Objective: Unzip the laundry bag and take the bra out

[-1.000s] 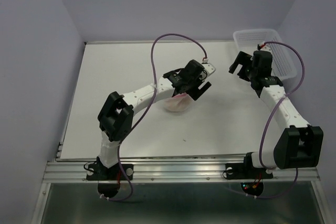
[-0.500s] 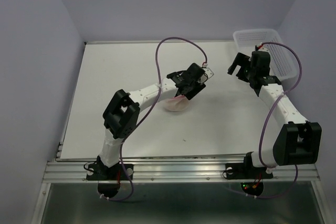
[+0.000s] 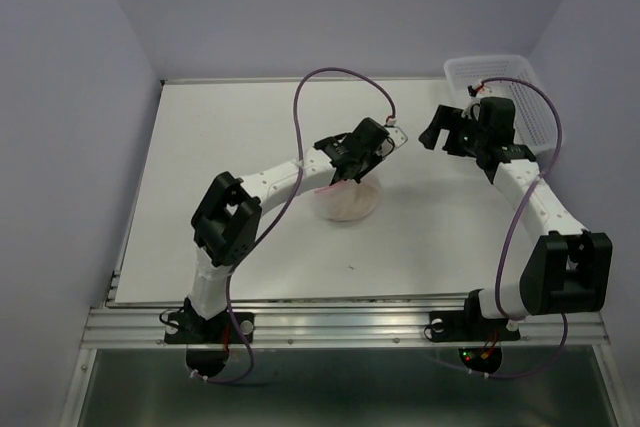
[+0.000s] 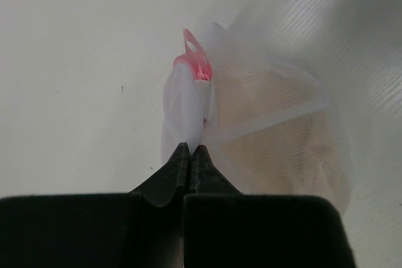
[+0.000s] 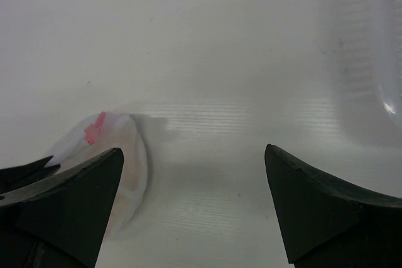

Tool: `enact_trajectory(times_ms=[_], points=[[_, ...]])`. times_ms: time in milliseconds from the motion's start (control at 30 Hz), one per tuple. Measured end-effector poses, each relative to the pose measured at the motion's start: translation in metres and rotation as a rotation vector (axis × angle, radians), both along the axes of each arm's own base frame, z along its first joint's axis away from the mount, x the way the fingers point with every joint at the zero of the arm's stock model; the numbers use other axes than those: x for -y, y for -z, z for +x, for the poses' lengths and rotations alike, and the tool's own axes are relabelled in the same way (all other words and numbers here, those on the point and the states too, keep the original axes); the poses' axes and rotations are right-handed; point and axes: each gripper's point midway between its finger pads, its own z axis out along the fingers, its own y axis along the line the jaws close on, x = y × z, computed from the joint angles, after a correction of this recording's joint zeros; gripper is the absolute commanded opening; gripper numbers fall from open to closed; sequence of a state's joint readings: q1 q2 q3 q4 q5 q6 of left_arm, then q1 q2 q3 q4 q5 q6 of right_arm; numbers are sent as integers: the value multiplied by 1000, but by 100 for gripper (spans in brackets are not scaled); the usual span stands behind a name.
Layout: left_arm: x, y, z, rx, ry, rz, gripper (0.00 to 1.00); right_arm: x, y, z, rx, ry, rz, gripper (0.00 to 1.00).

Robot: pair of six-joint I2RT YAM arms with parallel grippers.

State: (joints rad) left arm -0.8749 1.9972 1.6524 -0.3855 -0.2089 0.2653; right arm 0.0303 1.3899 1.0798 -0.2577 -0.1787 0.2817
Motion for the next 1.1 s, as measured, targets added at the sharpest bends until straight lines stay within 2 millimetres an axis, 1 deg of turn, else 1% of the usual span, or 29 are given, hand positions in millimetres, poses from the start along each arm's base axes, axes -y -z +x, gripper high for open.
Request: enact_trajectory(times_ms=[100,200,367,433,500,600,633,700,800,833,867,900,967,1000,1033,1100], points=[[-1,-11,-5,20,36,-27,0,-29,-3,-8,34,-200,31,100],[-6,-20,-18,27,98,-49,0,-49,0,-19,51,-348,35,100],[-11,-37,-41,54,251,-80,0,-62,0,-27,71,-449,40,100],[-14,-43,-49,82,318,-80,0,-65,-1,-29,88,-484,33,100],[-17,-46,-56,121,383,-85,0,-71,2,-35,102,-549,29,100],[-27,-57,-67,214,488,-78,0,-79,9,-48,126,-663,12,98],[-28,-61,-69,241,511,-80,0,-83,12,-56,132,-713,6,98],[-28,-73,-72,296,564,-80,0,-90,15,-67,144,-795,3,95],[-23,-90,-74,376,642,-87,0,-104,13,-82,177,-909,-4,95],[-21,-93,-74,391,664,-86,0,-109,13,-87,187,-944,-8,90],[-19,-94,-76,401,687,-84,0,-115,13,-91,193,-974,-13,89],[-18,-94,-76,407,701,-80,0,-123,14,-97,199,-1013,-20,84],[-17,-94,-77,414,723,-74,0,-135,16,-106,195,-1062,-25,79],[-17,-95,-77,417,728,-72,0,-140,17,-109,195,-1084,-30,78],[-17,-94,-78,417,731,-69,0,-146,18,-114,194,-1107,-33,74],[-18,-92,-78,411,736,-64,0,-152,19,-119,192,-1135,-41,73]])
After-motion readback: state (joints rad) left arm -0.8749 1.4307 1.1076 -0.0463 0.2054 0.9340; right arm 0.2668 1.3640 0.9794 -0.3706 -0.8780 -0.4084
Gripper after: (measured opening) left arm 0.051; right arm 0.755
